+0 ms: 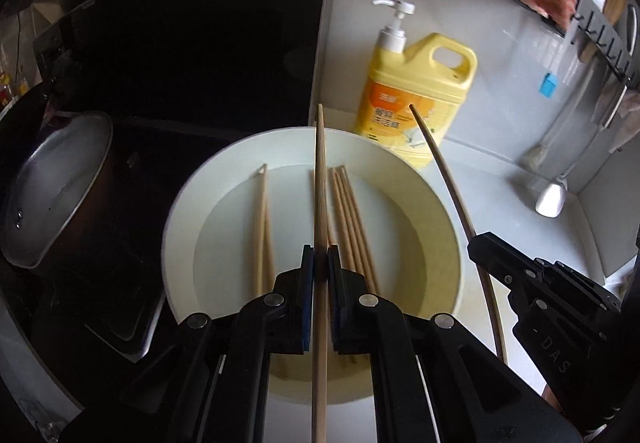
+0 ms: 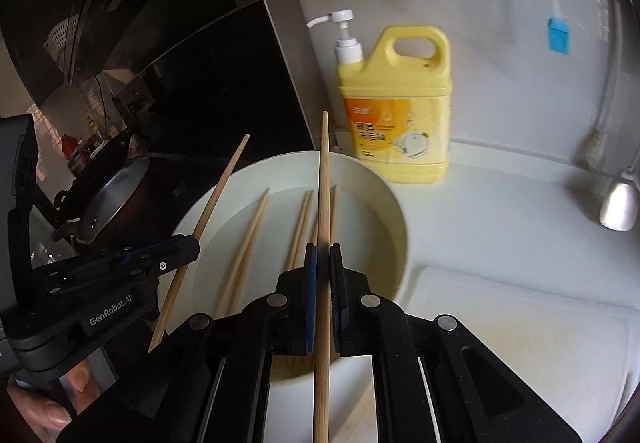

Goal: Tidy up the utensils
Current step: 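Lift both held chopsticks and carry them over the white basin, then open both tools to drop the chopsticks into the basin water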

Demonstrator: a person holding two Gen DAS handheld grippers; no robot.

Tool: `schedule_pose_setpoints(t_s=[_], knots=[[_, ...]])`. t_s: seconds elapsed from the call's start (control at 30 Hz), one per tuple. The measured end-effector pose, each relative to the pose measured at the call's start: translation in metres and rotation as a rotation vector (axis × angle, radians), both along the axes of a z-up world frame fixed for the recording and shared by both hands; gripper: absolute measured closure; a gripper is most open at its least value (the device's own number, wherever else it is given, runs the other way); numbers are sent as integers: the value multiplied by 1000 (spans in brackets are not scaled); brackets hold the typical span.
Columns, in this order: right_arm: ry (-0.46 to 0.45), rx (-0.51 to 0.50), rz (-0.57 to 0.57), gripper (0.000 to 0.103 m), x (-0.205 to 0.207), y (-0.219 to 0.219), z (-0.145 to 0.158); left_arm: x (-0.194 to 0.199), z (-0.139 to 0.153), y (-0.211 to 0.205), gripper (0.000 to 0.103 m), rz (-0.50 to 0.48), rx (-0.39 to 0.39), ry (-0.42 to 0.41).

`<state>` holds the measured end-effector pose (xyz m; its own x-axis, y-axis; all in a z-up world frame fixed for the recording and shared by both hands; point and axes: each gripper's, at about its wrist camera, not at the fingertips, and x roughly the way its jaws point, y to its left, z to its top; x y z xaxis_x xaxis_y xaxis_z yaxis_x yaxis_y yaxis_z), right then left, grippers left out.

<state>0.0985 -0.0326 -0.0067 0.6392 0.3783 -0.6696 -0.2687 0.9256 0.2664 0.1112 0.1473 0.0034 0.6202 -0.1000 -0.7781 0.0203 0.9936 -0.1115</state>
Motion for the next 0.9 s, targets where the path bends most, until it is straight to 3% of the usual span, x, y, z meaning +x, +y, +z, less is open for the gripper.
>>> schedule_pose_setpoints(t_s=[0.3,0.53,0.9], knots=[[70,-32,4,97,43,52,-24,44,-30,26,96,-11,-9,82],[137,-64,-19,97,56,57,-48,58,-55,29,96,-23,0,137],[183,-92,-30,97,60,59,-59,64,-71,31,95,-17,24,175]])
